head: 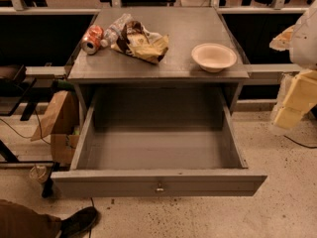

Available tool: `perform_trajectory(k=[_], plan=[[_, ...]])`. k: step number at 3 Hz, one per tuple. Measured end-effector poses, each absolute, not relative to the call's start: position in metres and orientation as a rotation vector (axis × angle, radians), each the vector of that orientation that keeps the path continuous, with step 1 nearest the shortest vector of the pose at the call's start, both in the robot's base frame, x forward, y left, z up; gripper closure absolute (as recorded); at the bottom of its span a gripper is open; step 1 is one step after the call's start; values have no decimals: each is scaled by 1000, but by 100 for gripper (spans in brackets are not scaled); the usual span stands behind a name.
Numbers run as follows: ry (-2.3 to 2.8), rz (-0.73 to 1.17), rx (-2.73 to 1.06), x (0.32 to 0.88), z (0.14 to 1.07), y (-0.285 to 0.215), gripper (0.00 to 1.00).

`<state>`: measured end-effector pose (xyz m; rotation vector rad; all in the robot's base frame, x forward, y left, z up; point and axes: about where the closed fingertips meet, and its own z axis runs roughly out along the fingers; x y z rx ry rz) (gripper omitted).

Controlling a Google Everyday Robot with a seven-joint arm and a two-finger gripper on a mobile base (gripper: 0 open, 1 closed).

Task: Close top drawer

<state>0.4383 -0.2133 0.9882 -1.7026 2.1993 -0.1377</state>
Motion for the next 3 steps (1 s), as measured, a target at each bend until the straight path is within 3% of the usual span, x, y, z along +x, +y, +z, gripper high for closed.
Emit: perform_trajectory(k=[2,3], plan=[[2206,-131,-1674,428,974,-217,0],[2285,-17,-1540,390,904,-234,1]])
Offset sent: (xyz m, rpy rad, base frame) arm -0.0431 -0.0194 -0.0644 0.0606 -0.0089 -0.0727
